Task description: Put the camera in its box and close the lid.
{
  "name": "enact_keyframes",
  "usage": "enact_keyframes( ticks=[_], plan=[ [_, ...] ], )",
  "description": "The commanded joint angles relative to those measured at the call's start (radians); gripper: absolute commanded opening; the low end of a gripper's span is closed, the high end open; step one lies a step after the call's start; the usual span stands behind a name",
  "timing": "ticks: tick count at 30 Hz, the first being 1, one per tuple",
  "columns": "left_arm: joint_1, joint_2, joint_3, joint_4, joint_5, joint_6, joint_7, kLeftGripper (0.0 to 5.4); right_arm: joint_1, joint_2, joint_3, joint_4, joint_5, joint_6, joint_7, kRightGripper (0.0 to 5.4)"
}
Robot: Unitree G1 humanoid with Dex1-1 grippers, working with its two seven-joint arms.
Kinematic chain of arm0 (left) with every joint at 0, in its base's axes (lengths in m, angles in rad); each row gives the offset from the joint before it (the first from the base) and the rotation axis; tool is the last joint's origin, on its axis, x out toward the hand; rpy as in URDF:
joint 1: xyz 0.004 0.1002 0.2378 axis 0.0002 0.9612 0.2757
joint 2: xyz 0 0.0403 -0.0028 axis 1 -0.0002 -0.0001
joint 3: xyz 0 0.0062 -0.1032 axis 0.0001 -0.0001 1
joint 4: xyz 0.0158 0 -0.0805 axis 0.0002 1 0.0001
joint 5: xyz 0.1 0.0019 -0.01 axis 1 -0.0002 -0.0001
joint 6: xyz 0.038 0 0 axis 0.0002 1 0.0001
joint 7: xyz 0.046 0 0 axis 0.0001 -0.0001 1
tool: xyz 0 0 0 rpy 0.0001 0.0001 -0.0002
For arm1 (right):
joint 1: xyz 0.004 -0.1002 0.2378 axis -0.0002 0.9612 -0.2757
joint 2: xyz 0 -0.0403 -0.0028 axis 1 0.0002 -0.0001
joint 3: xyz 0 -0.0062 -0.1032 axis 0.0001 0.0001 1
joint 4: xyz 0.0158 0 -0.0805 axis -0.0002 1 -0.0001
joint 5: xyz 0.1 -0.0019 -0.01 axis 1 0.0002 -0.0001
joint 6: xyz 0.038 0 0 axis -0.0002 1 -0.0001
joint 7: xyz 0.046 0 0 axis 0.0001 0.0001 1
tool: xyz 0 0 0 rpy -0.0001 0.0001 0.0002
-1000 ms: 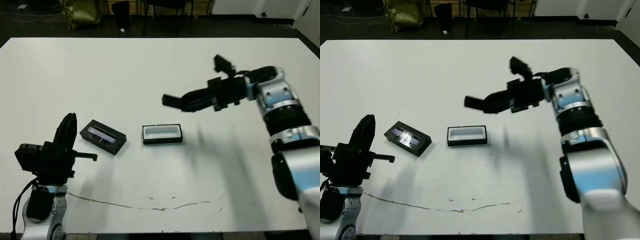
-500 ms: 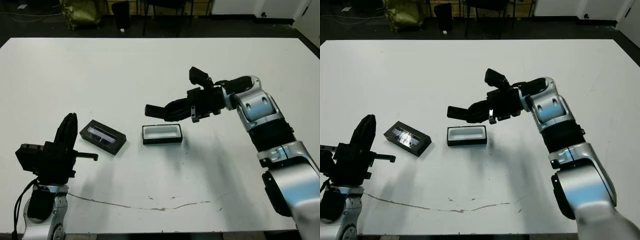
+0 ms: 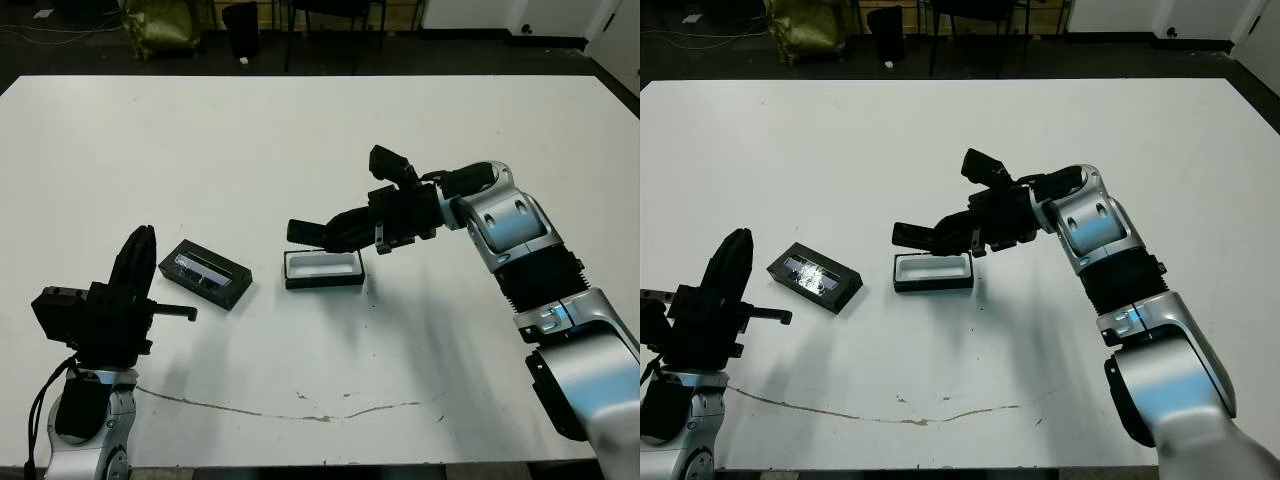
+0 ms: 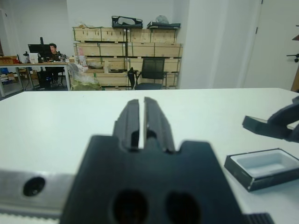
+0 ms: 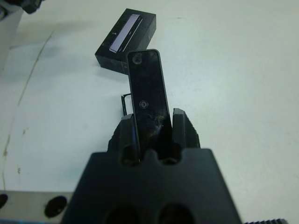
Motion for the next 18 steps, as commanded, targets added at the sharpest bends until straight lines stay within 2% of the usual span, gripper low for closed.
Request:
enact_keyframes(
  ticks=[1, 6, 10, 18],
  plan=[
    [0.007, 0.008, 0.002, 0.011, -0.002, 0.010, -0.001, 0.00, 0.013, -0.007, 0.019, 0.028, -0.018, -0.047, -0.009, 0.39],
    [0.010, 0.006, -0.001, 0.003, 0.006, 0.018, 0.006, 0.00, 0.006, -0.005, 0.029, 0.056, -0.028, -0.077, -0.012, 0.39],
    [0.009, 0.006, -0.001, 0.005, -0.001, 0.016, 0.001, 0.00, -0.015, -0.005, 0.041, 0.088, -0.036, -0.048, -0.001, 0.39],
    [0.010, 0.007, -0.001, 0.005, 0.002, 0.014, 0.002, 0.00, -0.031, -0.002, 0.057, 0.138, -0.071, -0.146, 0.008, 0.39]
  ],
)
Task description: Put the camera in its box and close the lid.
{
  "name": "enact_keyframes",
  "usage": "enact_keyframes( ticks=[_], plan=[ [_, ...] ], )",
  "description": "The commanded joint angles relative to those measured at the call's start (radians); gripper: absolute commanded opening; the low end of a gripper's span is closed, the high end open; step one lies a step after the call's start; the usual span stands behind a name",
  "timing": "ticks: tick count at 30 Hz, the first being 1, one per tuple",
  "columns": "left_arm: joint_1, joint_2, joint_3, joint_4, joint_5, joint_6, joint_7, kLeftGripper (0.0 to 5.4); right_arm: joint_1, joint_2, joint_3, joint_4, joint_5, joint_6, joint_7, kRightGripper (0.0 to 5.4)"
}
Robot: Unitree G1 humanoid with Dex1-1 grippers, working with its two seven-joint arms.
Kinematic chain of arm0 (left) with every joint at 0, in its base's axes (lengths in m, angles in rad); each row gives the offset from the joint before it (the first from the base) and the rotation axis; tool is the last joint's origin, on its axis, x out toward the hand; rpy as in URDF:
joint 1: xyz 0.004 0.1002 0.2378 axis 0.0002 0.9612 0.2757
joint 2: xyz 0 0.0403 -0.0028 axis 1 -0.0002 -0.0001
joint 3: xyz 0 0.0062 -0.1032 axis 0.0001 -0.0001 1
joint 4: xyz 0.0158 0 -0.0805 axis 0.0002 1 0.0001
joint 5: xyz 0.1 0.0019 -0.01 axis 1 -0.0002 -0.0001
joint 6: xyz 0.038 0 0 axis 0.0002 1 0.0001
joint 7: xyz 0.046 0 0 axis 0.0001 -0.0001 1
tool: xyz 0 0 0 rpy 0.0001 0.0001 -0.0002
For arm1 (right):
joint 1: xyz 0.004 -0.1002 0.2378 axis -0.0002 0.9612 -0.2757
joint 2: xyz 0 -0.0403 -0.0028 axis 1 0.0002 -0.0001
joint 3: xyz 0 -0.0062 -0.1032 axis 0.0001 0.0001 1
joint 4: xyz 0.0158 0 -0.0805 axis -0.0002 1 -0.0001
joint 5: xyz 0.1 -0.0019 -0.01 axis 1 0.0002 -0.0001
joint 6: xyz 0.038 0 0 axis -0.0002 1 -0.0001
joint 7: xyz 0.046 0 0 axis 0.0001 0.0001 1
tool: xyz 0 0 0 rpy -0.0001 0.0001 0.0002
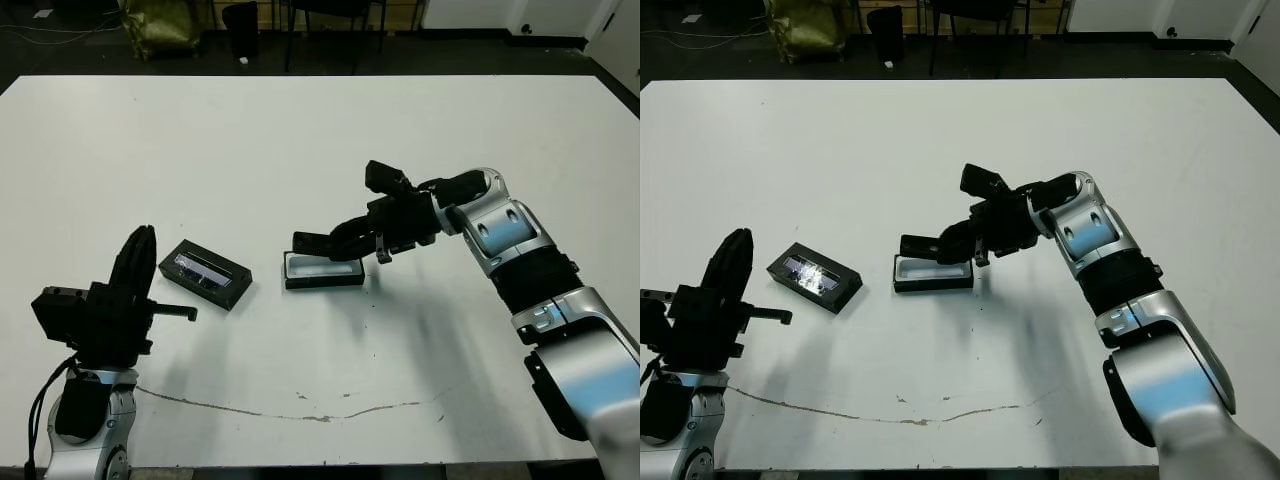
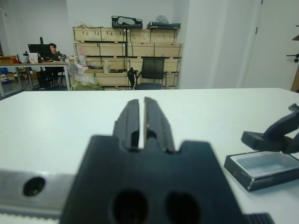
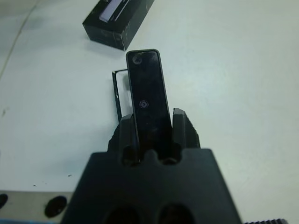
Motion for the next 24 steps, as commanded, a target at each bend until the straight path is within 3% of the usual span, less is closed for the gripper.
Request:
enact_keyframes(
  ticks=[1, 6, 12, 20, 22, 24],
  plan=[
    [0.009, 0.007, 0.000, 0.011, 0.003, 0.007, 0.001, 0.00, -0.017, 0.001, 0.009, 0.034, -0.011, -0.047, 0.013, 0.39],
    [0.016, 0.005, 0.001, -0.005, -0.002, 0.025, 0.006, 0.00, -0.031, 0.010, 0.009, 0.063, -0.011, -0.024, 0.025, 0.39],
    [0.012, 0.007, 0.001, -0.002, 0.000, 0.026, 0.005, 0.00, -0.032, 0.016, 0.008, 0.077, -0.010, -0.053, 0.042, 0.39],
    [0.012, 0.004, 0.001, 0.001, 0.002, 0.026, 0.007, 0.00, -0.049, 0.017, 0.013, 0.054, -0.013, -0.014, 0.062, 0.39],
    [0.011, 0.005, 0.000, 0.002, 0.000, 0.027, 0.004, 0.00, -0.055, 0.015, 0.019, 0.031, -0.017, 0.032, 0.062, 0.39],
    [0.011, 0.006, -0.001, 0.003, -0.001, 0.026, 0.002, 0.00, -0.070, 0.013, 0.031, 0.000, -0.023, 0.125, 0.063, 0.39]
  ],
)
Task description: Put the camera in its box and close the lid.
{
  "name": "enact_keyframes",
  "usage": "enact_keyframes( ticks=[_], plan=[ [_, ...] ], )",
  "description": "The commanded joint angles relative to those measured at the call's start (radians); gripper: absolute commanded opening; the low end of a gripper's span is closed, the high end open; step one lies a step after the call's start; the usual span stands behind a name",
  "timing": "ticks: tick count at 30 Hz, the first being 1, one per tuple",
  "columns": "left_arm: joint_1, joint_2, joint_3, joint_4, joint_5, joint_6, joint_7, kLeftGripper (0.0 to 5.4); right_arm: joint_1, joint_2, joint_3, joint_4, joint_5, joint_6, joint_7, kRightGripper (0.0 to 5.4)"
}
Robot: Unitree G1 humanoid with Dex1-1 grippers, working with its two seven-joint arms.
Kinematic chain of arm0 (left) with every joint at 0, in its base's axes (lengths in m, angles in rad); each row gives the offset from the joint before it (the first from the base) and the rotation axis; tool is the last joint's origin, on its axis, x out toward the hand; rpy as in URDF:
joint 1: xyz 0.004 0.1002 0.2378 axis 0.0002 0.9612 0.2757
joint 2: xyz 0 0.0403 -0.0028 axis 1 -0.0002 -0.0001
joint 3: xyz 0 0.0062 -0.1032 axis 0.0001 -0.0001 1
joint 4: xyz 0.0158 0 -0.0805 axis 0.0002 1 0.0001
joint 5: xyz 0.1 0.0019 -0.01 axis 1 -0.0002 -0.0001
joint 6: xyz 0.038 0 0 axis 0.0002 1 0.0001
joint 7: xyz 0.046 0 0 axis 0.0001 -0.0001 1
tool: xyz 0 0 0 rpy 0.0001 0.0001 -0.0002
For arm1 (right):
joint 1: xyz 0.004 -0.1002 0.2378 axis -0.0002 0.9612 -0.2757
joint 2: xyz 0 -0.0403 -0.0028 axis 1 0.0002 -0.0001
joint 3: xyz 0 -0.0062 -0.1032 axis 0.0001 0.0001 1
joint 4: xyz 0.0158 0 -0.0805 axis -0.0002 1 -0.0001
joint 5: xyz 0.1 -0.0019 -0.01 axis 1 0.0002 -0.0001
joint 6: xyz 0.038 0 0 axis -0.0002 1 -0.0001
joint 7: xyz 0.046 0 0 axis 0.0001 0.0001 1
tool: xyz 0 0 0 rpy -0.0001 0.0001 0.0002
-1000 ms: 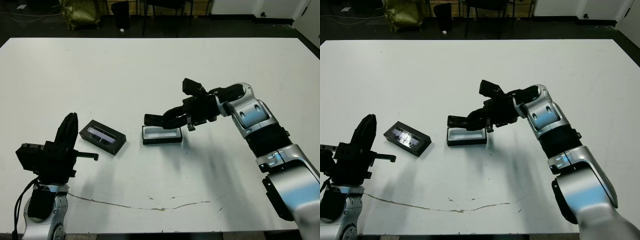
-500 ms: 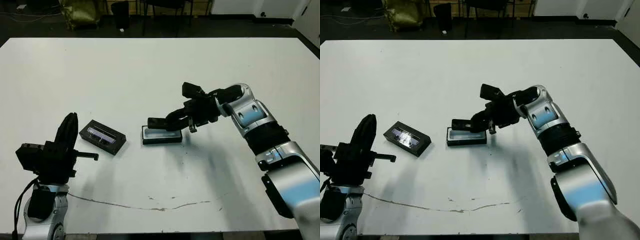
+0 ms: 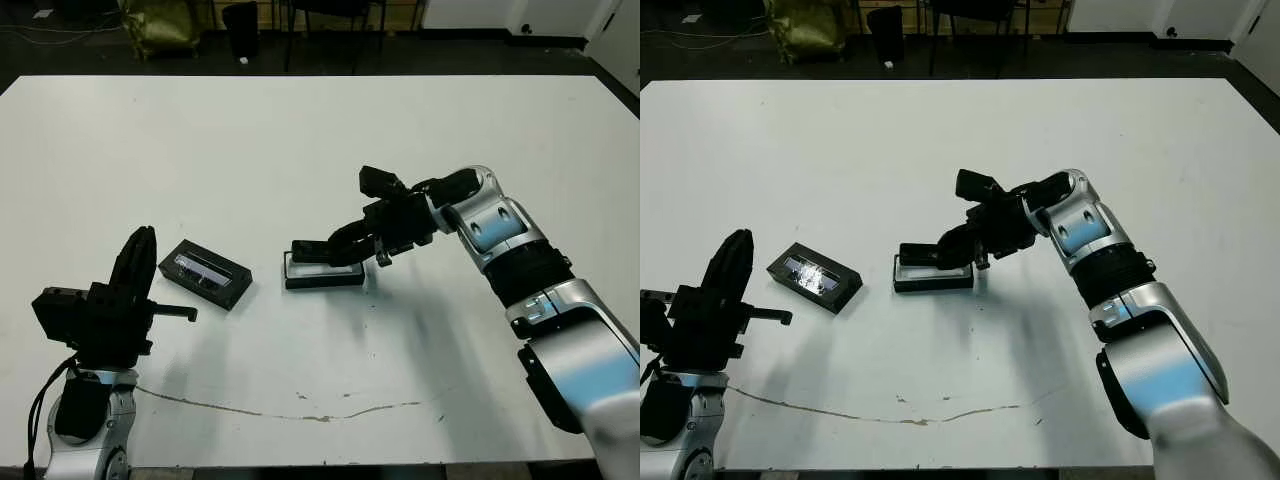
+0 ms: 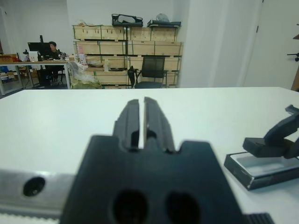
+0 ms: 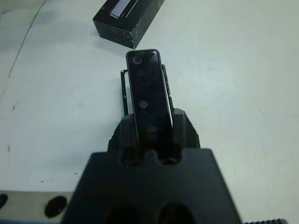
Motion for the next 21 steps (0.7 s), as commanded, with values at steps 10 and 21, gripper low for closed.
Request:
enact_keyframes(
  ticks=[10, 21],
  plan=[
    [0.017, 0.005, -0.004, -0.001, 0.006, 0.017, 0.006, 0.00, -0.059, -0.018, 0.065, -0.156, -0.040, 0.261, -0.011, 0.39],
    [0.021, 0.006, -0.005, -0.015, -0.006, 0.036, 0.010, 0.00, -0.050, -0.041, 0.104, -0.180, -0.072, 0.182, -0.016, 0.39]
  ],
)
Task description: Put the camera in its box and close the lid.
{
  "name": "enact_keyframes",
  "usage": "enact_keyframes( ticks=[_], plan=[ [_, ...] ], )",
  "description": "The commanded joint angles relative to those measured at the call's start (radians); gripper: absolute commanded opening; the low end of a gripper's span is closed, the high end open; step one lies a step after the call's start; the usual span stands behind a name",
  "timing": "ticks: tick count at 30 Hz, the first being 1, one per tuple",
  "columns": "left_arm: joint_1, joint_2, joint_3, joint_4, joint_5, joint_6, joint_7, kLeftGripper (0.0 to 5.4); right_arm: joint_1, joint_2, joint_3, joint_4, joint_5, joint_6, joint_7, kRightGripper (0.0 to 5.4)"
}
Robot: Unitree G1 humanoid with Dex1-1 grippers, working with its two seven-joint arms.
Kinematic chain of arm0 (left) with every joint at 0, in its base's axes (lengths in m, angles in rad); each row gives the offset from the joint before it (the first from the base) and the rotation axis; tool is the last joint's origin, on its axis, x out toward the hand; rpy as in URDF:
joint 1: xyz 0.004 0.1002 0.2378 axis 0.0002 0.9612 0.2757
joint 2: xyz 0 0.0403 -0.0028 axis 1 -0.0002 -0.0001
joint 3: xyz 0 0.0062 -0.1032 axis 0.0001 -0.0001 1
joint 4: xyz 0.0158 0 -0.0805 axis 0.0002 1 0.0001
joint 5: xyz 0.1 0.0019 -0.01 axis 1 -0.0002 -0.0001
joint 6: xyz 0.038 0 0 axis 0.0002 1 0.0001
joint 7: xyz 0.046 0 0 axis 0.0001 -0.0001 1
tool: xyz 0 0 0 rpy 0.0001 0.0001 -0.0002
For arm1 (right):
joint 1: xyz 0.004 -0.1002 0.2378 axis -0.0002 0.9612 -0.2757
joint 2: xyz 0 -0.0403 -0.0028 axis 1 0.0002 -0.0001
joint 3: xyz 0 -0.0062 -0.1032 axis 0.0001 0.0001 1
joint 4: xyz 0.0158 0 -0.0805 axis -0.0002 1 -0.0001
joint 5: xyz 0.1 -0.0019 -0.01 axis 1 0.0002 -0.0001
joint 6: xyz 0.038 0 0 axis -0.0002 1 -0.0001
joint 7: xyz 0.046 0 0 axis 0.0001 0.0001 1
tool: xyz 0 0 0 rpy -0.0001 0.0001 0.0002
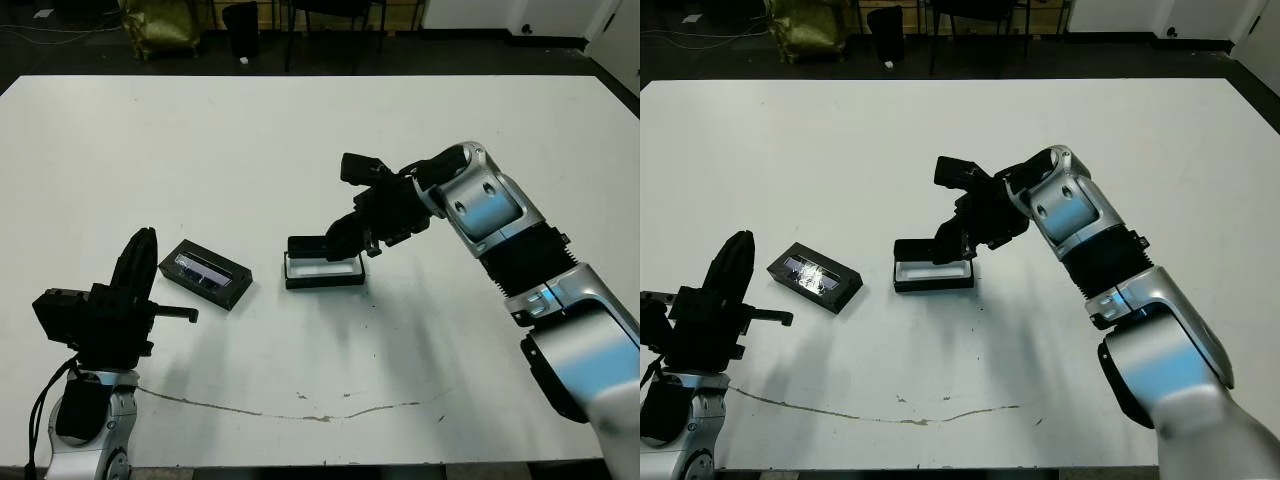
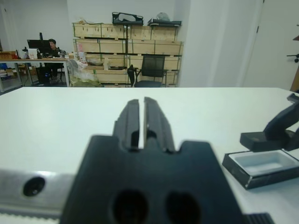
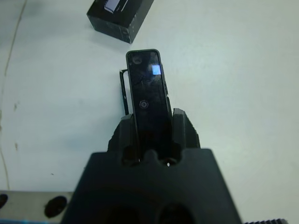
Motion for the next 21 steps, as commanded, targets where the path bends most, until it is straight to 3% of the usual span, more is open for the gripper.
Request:
enact_keyframes(
  ticks=[1, 5, 11, 14, 21],
  plan=[
    [0.016, 0.006, -0.002, -0.014, 0.006, 0.031, 0.010, 0.00, 0.002, -0.013, 0.015, -0.006, -0.012, -0.020, -0.007, 0.39],
    [0.018, 0.005, -0.003, -0.022, 0.003, 0.039, 0.010, 0.00, 0.002, -0.015, 0.018, 0.005, -0.018, -0.073, -0.006, 0.39],
    [0.018, 0.006, 0.002, -0.015, -0.002, 0.035, 0.005, 0.00, -0.010, -0.011, 0.031, 0.024, -0.032, -0.067, -0.005, 0.39],
    [0.016, 0.006, 0.001, -0.006, 0.003, 0.019, 0.001, 0.00, -0.008, -0.011, 0.033, 0.037, -0.032, -0.117, 0.002, 0.39],
    [0.018, 0.006, -0.003, -0.007, 0.013, 0.021, 0.009, 0.00, -0.020, 0.006, 0.046, 0.060, -0.039, -0.071, 0.014, 0.39]
  ],
)
